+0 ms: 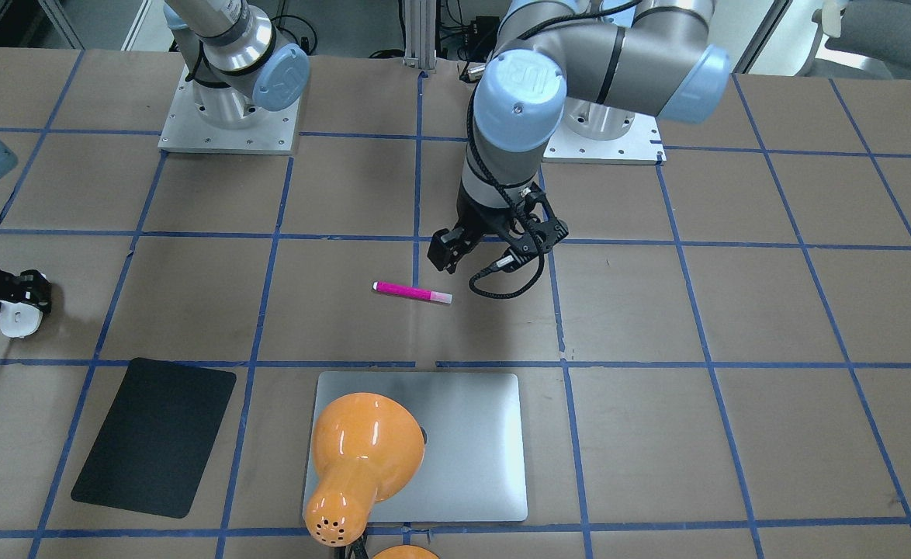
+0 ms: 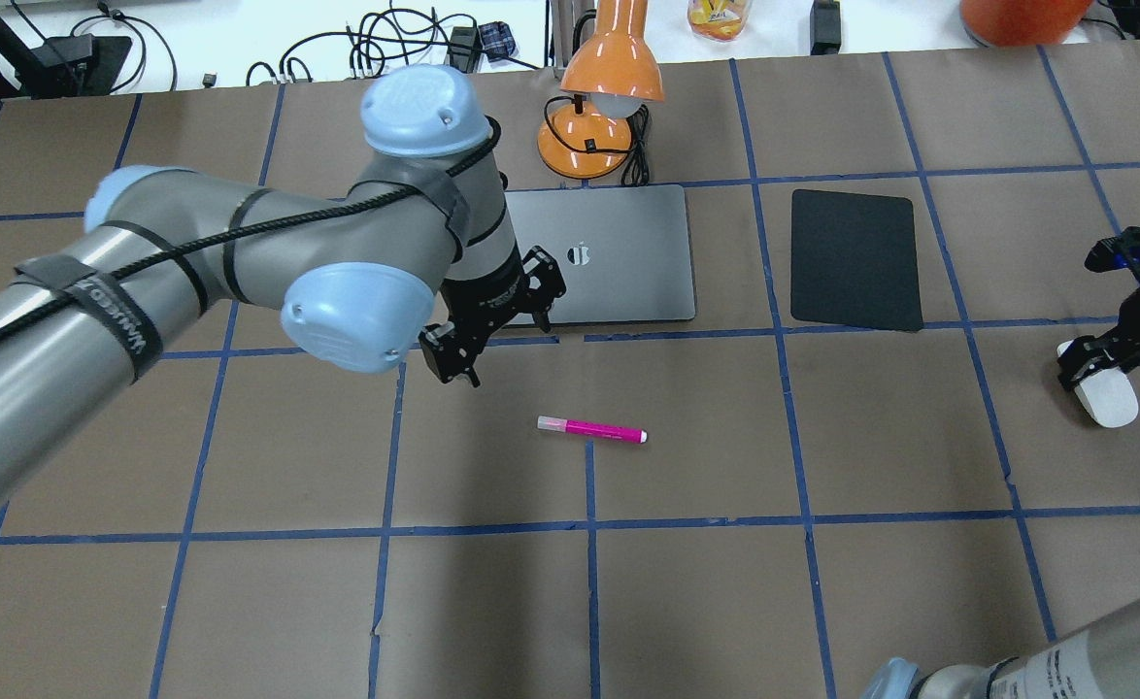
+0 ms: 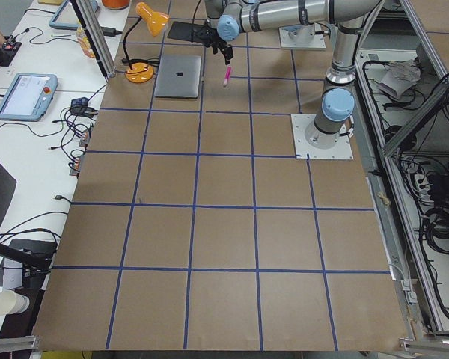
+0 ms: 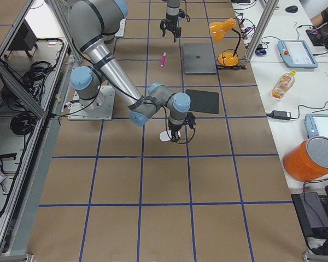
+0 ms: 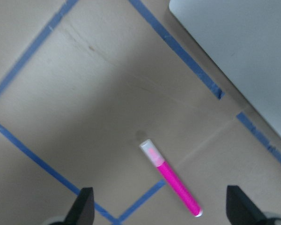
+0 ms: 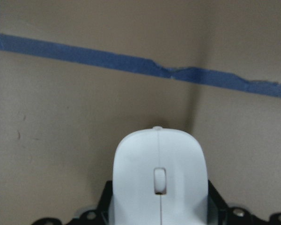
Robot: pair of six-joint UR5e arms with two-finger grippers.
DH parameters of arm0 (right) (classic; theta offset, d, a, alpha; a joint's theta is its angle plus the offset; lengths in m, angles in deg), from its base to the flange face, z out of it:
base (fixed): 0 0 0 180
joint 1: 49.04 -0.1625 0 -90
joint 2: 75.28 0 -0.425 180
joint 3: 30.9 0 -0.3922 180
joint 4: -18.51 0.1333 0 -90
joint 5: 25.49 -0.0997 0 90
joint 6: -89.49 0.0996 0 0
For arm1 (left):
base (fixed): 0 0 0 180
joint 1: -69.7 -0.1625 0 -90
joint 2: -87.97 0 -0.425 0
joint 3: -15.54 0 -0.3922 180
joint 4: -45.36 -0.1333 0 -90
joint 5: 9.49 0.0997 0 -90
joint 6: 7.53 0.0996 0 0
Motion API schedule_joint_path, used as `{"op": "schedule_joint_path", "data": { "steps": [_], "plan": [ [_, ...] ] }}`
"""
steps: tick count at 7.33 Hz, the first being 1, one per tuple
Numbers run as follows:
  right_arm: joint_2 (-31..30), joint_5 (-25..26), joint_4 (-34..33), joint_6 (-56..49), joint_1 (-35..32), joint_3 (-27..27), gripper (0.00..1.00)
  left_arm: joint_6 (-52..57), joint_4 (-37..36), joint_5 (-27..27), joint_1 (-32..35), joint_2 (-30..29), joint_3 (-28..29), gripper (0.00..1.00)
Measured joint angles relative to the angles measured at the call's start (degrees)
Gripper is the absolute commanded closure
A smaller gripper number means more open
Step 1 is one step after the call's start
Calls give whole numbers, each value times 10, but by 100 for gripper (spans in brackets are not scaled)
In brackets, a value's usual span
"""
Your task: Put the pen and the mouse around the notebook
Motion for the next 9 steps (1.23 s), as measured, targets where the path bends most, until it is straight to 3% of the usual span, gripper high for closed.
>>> {"op": "schedule_joint_path", "data": {
  "steps": [3, 6, 9],
  "plan": [
    [-8, -6, 11, 122, -60, 41, 60, 277, 88, 38, -55, 78, 28, 0],
    [20, -13, 13, 312, -189, 101, 59, 330, 47, 45, -114, 103, 39, 0],
    [109, -39, 13, 421, -258, 202, 54, 333, 17, 46, -128, 94, 60, 0]
  ]
}}
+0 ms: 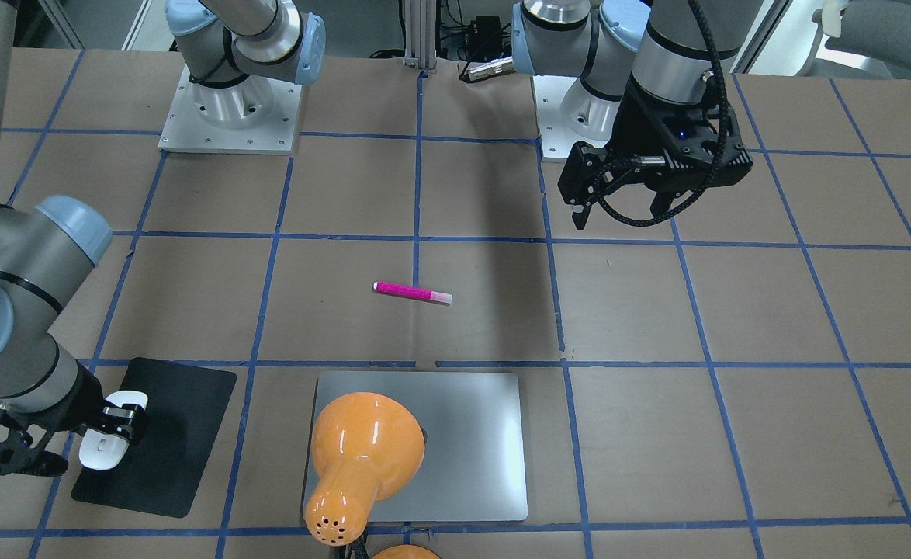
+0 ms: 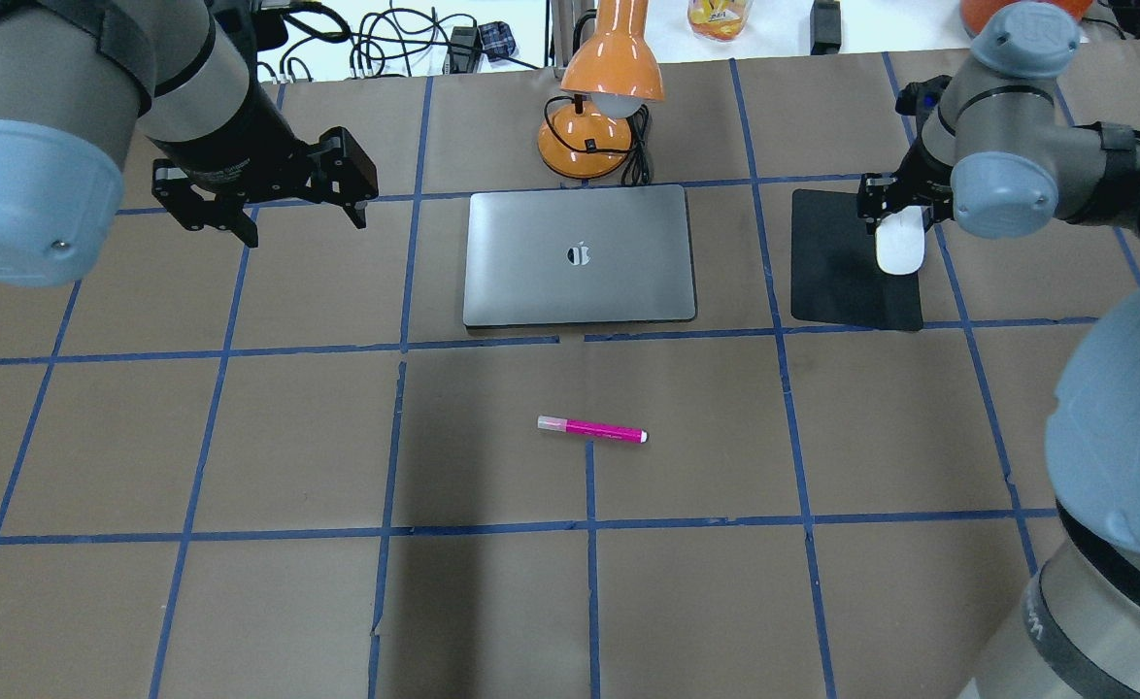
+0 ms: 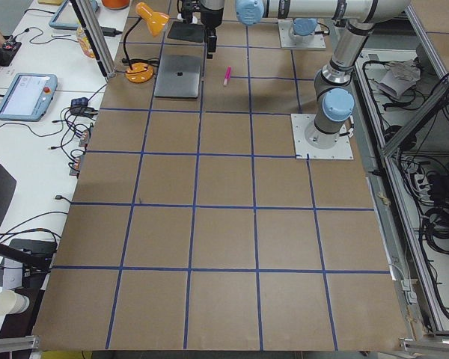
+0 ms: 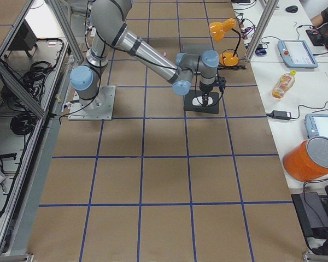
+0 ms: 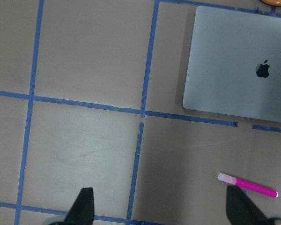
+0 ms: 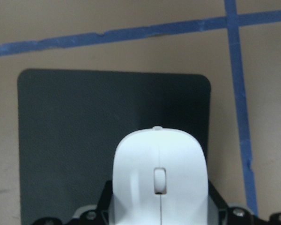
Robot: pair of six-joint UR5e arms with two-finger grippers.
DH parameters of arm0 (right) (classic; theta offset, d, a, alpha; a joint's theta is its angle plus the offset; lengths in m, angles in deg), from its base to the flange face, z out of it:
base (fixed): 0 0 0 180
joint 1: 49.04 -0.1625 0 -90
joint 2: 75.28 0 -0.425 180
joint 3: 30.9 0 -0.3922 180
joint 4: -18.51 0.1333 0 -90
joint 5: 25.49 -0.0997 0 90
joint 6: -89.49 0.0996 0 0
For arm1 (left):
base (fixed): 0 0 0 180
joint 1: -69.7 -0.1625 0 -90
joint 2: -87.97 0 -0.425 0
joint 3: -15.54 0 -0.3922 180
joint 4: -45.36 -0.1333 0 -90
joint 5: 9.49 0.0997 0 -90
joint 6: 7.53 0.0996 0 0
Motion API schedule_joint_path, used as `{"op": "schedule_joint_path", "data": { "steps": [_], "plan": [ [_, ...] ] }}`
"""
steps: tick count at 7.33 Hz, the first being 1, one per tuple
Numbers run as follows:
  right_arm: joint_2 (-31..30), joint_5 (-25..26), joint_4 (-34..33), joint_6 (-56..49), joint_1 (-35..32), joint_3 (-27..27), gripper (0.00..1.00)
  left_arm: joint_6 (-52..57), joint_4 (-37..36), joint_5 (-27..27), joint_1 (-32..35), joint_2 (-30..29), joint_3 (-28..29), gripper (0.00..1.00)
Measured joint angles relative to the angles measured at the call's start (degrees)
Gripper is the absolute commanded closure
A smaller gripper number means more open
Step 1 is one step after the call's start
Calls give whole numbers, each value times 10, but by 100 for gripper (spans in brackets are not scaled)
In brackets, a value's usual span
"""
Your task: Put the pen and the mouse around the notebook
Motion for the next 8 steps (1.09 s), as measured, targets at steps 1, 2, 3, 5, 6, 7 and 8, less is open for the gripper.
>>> {"op": "schedule_joint_path", "data": {
  "steps": [1, 2, 3, 5, 6, 7, 8],
  "plan": [
    [18, -10, 0, 20, -11, 18, 53, 0, 3, 1, 0, -4, 7, 0],
    [27, -14, 0, 33, -19, 26, 50, 1, 5, 1, 0, -4, 8, 0],
    [31, -19, 1, 38, -24, 27, 29, 1, 5, 2, 0, -3, 7, 0],
    [31, -20, 2, 40, -26, 24, 0, 1, 5, 2, 0, -1, 6, 0],
    [29, -18, 12, 39, -26, 26, 0, 0, 5, 2, 0, 0, 4, 0],
    [21, -17, 36, 38, -25, 31, 0, 0, 5, 2, 0, 1, 4, 0],
    [-3, -17, 74, 38, -25, 39, 0, 0, 5, 2, -1, 1, 4, 0]
  ]
}}
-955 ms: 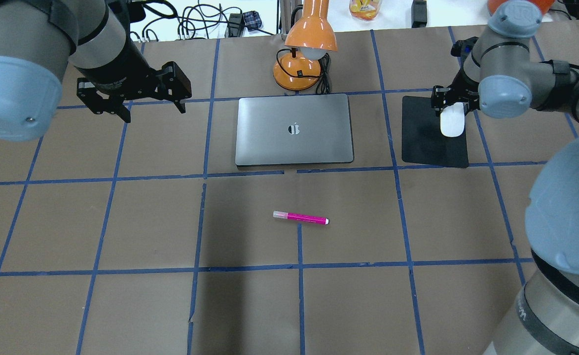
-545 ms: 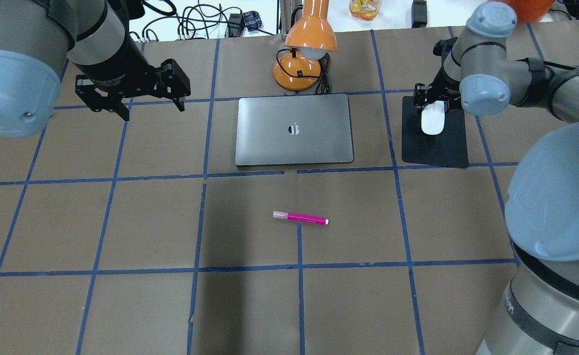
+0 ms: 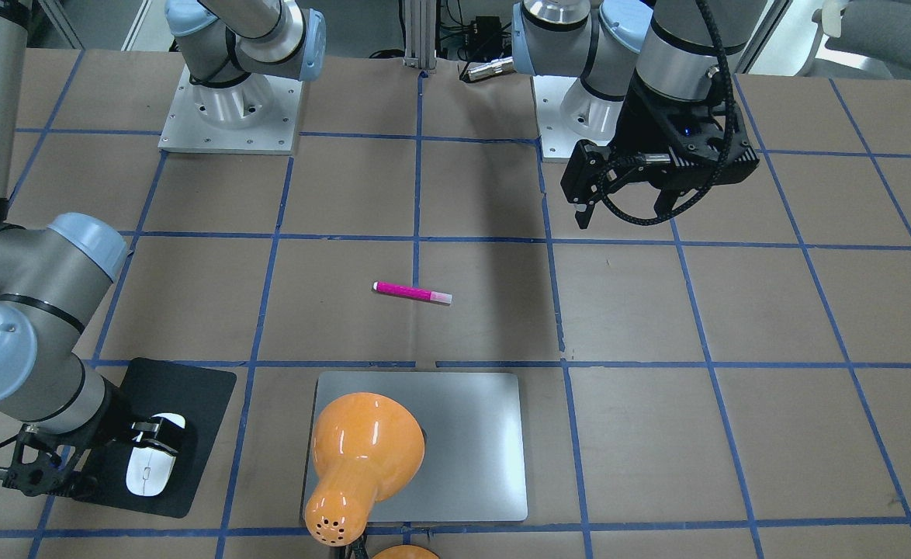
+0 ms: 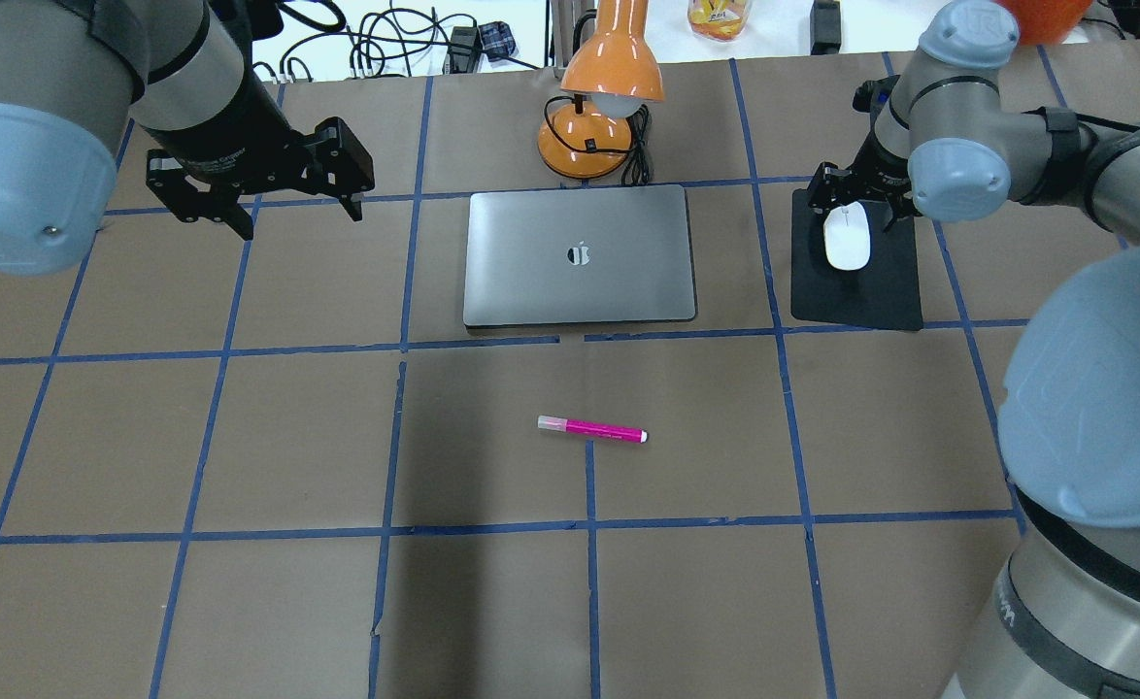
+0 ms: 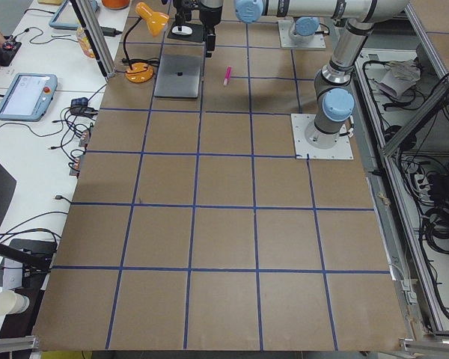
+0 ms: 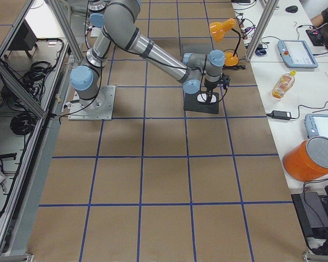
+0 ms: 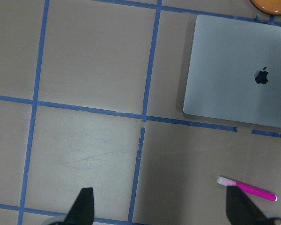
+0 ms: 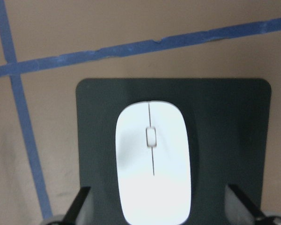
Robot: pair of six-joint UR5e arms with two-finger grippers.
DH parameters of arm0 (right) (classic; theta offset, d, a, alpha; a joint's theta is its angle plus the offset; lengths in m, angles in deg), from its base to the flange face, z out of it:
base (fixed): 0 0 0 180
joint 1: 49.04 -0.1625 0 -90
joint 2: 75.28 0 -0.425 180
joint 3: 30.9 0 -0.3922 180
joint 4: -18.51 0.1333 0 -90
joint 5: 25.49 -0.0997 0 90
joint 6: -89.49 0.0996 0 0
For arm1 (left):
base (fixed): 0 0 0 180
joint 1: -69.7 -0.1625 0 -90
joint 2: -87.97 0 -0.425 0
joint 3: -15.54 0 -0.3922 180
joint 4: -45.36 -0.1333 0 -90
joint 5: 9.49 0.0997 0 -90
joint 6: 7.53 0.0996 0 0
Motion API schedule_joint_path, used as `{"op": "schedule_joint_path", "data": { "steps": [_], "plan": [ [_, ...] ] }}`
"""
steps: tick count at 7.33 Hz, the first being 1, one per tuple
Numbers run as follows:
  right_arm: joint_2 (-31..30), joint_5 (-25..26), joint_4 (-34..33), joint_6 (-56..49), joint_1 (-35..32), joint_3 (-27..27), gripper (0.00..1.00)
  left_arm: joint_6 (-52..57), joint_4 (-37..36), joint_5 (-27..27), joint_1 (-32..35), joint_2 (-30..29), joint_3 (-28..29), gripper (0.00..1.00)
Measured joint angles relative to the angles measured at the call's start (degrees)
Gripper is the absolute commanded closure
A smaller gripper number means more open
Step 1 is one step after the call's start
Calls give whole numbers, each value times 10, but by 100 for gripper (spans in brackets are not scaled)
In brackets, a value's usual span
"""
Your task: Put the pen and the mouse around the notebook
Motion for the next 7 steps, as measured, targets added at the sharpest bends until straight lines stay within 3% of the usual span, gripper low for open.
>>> {"op": "schedule_joint_path", "data": {
  "steps": [4, 7],
  "plan": [
    [-195, -1, 260, 35, -30, 7, 0, 1, 17, 0, -1, 2, 0, 0],
    [-310, 1, 332, 78, -53, -52, 0, 2, 22, 0, -1, 2, 0, 0]
  ]
}}
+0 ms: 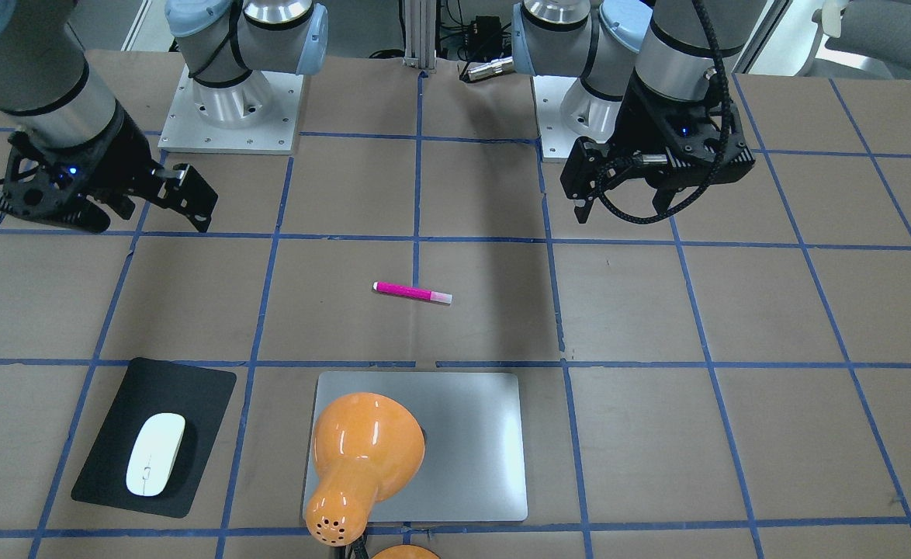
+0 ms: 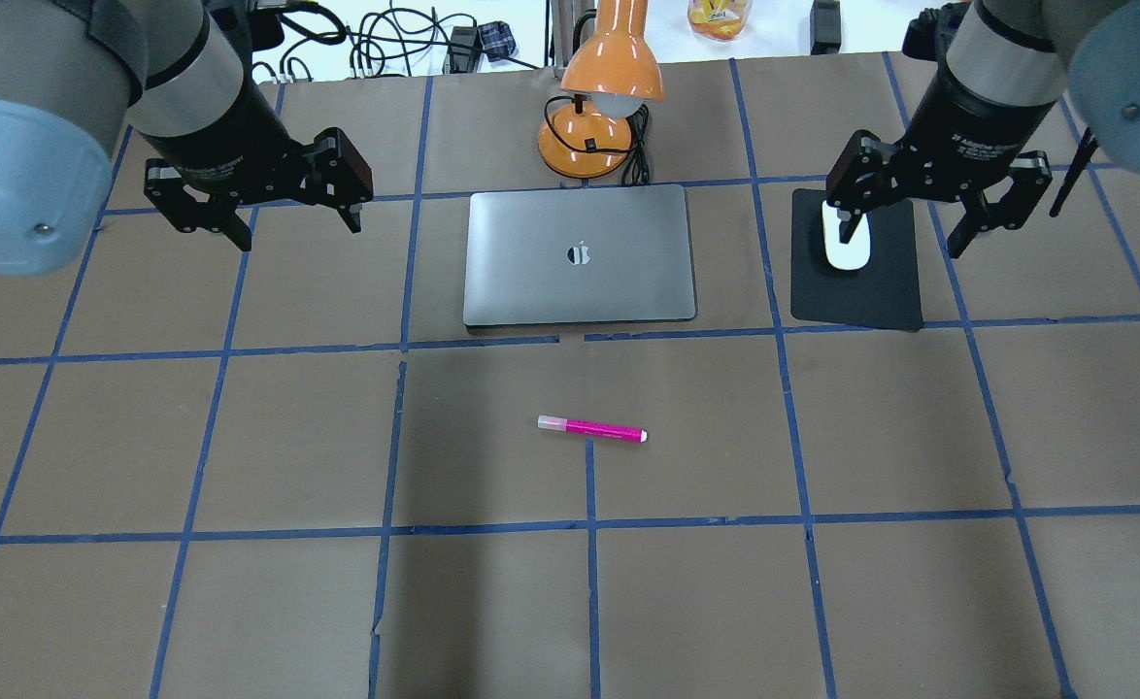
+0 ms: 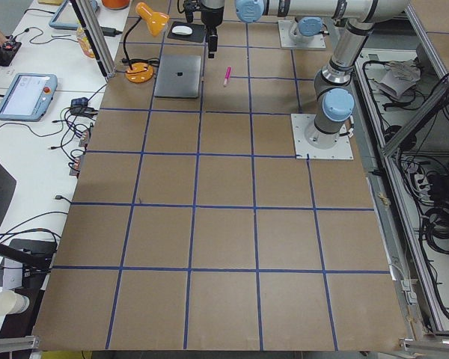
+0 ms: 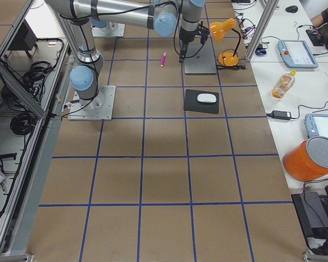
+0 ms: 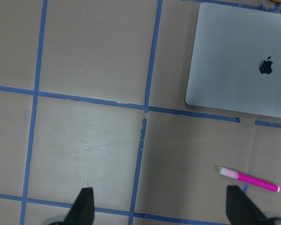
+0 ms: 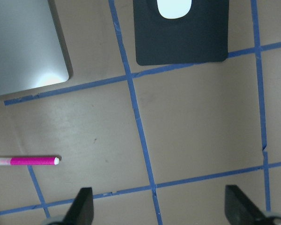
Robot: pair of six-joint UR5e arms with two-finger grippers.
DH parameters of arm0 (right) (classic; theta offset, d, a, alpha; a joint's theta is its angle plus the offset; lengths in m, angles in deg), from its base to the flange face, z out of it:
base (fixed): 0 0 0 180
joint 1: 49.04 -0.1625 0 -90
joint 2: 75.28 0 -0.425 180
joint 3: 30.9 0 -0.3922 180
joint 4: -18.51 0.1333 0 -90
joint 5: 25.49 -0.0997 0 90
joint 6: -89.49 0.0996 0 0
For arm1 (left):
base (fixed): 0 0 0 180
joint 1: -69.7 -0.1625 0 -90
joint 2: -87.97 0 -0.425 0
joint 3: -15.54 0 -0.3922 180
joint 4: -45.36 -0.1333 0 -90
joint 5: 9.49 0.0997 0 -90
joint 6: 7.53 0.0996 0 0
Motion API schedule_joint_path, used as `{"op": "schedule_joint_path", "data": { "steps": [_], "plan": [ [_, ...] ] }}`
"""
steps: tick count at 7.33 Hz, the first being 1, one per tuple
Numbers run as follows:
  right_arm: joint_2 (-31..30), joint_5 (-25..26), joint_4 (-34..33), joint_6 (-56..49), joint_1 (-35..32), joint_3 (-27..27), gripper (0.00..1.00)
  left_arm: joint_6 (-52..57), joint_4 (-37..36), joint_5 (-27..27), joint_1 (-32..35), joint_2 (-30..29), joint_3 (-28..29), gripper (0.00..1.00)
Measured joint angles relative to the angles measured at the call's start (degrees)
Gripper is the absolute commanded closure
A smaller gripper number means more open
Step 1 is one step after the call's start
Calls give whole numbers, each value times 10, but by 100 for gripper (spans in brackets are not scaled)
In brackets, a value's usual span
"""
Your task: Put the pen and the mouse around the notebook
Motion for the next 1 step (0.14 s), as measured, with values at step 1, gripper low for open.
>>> {"op": "schedule_joint_path", "data": {
  "steps": [1],
  "plan": [
    [-16, 3, 0, 1, -3, -16, 0, 0, 0, 0, 0, 0, 0, 0]
  ]
}}
